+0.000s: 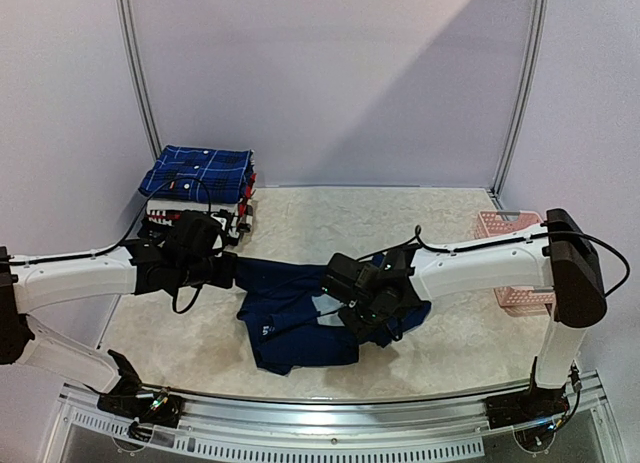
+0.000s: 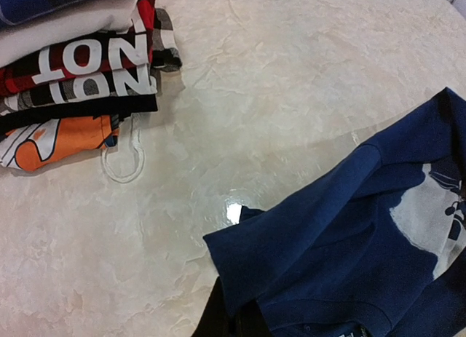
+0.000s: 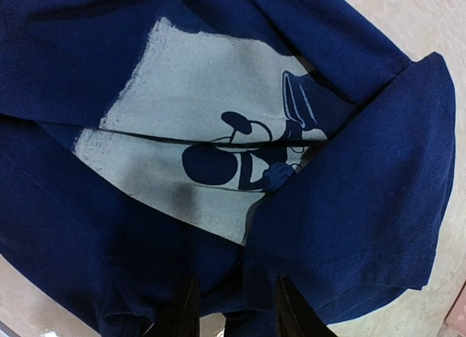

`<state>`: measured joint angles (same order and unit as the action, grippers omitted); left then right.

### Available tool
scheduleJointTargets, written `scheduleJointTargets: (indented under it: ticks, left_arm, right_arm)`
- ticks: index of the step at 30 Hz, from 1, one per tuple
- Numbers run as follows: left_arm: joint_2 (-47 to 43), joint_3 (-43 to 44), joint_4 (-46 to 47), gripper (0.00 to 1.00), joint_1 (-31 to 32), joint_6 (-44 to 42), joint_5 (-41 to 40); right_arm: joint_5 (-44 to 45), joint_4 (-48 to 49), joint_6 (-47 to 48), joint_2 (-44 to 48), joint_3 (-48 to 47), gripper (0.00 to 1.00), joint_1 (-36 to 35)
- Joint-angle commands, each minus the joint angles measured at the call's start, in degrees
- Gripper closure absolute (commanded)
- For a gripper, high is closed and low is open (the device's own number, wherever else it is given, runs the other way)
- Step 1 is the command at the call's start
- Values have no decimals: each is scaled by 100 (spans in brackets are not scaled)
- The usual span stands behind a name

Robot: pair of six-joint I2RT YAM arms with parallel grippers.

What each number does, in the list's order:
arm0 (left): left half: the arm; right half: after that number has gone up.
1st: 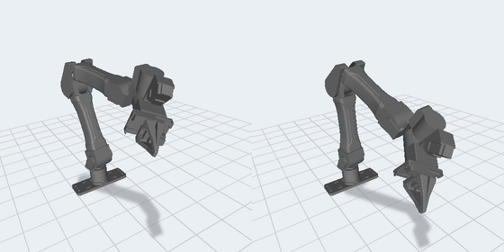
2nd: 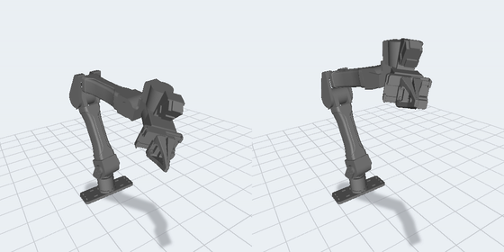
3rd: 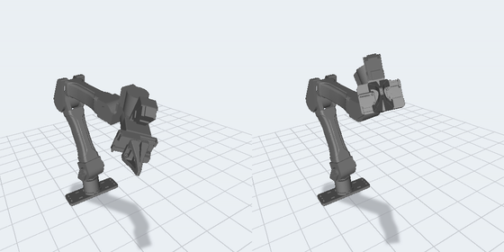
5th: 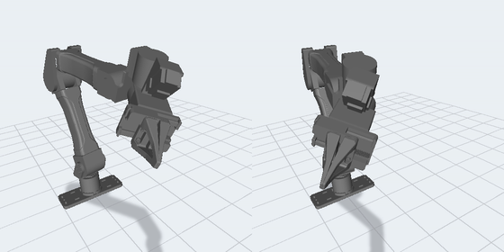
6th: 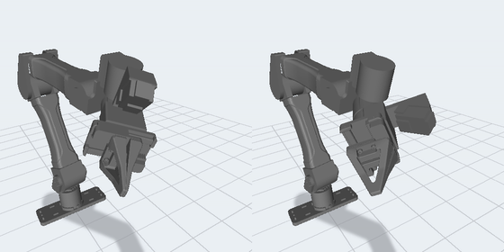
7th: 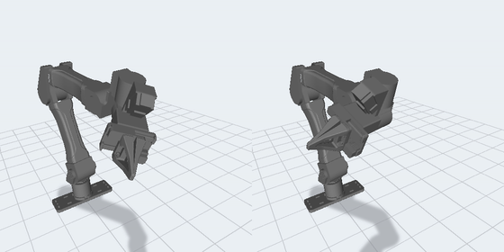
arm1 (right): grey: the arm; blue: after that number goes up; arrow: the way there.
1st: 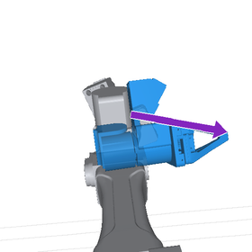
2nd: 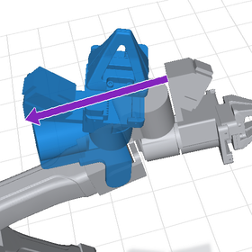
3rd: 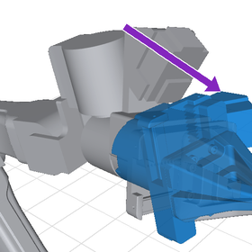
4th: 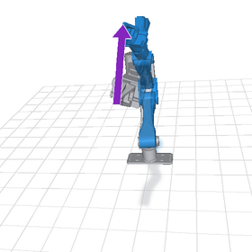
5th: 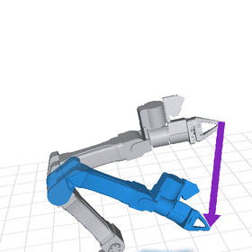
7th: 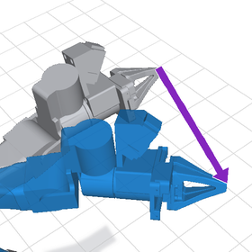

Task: Fold and stack the mixed laundry pile
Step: Flatten out the crumpled T-shirt at the center of the board.

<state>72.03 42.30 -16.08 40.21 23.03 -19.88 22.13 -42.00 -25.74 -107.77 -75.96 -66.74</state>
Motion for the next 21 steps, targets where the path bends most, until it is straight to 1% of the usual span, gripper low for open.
scheduleJointTargets:
  ticks: [1, 9, 21]
  left_arm:
    - [83, -116, 140, 100, -100, 69, 58]
    - [116, -134, 160, 100, -109, 79, 95]
    - [223, -117, 229, 100, -118, 88, 131]
  right_arm:
    - [-46, 68, -90, -142, 59, 64, -10]
    - [-24, 52, -115, -387, 120, 65, 36]
    - [214, -50, -153, -353, 329, 64, 381]
